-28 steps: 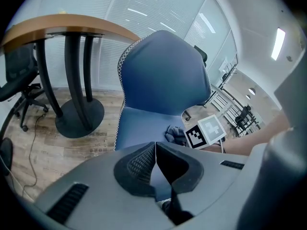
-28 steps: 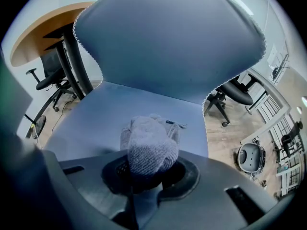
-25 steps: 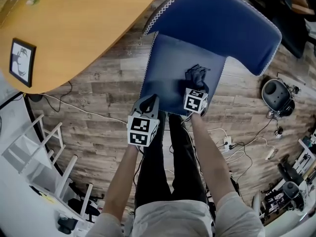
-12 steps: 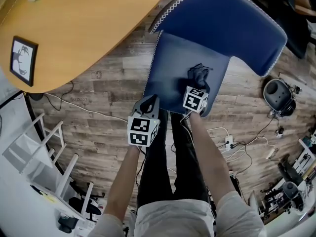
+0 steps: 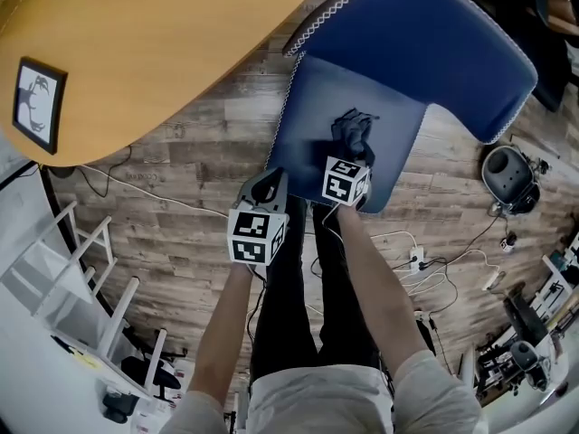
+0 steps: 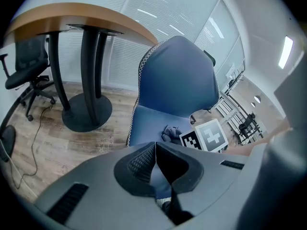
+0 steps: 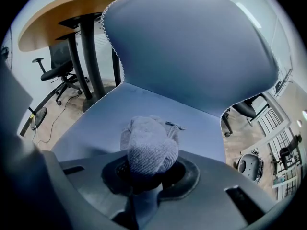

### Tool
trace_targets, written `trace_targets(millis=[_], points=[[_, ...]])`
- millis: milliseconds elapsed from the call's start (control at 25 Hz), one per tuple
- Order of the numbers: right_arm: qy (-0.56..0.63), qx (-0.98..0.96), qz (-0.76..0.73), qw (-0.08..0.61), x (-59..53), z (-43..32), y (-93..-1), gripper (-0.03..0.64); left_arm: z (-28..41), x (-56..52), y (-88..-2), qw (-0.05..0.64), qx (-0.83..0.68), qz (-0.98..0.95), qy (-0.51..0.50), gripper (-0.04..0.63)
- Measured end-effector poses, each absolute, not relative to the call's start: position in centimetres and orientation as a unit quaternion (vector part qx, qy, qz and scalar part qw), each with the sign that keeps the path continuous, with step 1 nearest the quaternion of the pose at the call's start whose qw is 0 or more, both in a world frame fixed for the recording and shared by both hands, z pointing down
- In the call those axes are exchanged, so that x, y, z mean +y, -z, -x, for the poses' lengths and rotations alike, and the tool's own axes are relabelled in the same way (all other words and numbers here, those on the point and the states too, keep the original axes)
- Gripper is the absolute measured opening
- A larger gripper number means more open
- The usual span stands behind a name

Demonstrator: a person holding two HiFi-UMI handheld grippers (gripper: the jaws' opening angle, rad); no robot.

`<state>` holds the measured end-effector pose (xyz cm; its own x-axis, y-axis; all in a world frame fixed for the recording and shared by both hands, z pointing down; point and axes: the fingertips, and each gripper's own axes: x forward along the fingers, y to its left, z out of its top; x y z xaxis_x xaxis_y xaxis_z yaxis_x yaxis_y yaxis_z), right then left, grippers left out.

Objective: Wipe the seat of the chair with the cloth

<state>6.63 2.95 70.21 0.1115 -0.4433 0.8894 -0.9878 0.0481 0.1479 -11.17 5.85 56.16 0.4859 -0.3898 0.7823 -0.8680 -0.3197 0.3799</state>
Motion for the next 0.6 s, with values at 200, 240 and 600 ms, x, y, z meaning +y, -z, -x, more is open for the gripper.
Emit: trace_targets(millis=[200, 240, 600], points=[[-0.309, -0.575, -0.631, 0.420, 2.9, -6.0, -70.0, 0.075, 12.2, 6.3, -56.5, 0.419, -0.424, -0.750, -0.285, 0.029], [-0.305, -0.574, -0.634, 0.418, 2.7, -6.0, -70.1, 0.075, 12.4, 6.2, -56.6, 0.419, -0.425, -0.750, -0.285, 0.028], [-0.308, -0.572, -0.632, 0.422, 2.8, -6.0, -70.1, 0.075, 13.8, 6.4, -57.3, 0.423, -0.424, -0.746, -0.291, 0.029]])
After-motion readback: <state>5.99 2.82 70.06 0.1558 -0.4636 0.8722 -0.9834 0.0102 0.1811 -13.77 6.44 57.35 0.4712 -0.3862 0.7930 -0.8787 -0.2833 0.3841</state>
